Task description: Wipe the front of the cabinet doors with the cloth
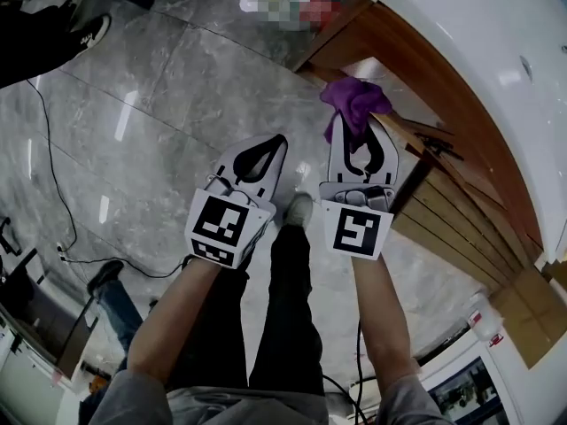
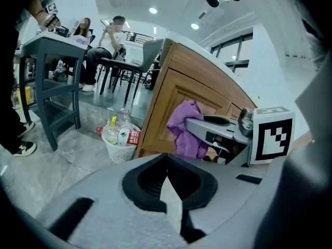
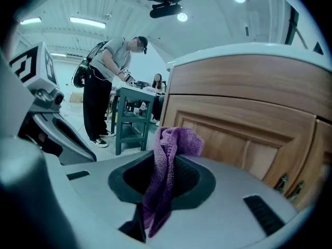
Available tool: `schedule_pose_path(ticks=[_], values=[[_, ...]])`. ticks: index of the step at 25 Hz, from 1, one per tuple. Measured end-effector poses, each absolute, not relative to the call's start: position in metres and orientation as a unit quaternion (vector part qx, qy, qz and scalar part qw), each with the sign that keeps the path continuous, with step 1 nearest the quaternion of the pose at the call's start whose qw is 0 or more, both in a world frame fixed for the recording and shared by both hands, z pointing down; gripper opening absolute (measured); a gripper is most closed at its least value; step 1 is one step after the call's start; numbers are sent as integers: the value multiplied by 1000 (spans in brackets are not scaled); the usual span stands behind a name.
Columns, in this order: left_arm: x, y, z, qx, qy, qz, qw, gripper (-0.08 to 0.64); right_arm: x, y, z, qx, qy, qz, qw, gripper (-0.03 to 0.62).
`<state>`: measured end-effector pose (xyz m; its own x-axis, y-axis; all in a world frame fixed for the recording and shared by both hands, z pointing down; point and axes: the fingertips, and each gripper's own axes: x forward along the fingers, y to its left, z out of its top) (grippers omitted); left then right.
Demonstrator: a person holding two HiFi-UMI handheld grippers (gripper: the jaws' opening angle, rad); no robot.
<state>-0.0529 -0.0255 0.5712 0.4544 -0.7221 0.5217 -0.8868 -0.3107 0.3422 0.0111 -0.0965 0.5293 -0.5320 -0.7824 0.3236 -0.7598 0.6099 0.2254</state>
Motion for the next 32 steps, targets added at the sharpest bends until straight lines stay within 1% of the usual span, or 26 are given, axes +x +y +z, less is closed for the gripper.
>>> schedule_pose_path(ticks=[10,17,22,27,32], values=[[2,-7,559,819,-473,143,293,9,91,-61,523,480,-849,-22,219,81],[25,-3,559,827,-459,146,291,9,141,-49,555,506,-826,11,249,81],[35,-5,565,831,-452,150,287,9,162,-52,585,512,-816,26,269,81],[42,-11,576,833,-449,153,284,9,171,-66,605,531,-809,47,248,81],[51,-19,586,835,-445,156,283,9,183,-81,634,536,-800,64,261,81]])
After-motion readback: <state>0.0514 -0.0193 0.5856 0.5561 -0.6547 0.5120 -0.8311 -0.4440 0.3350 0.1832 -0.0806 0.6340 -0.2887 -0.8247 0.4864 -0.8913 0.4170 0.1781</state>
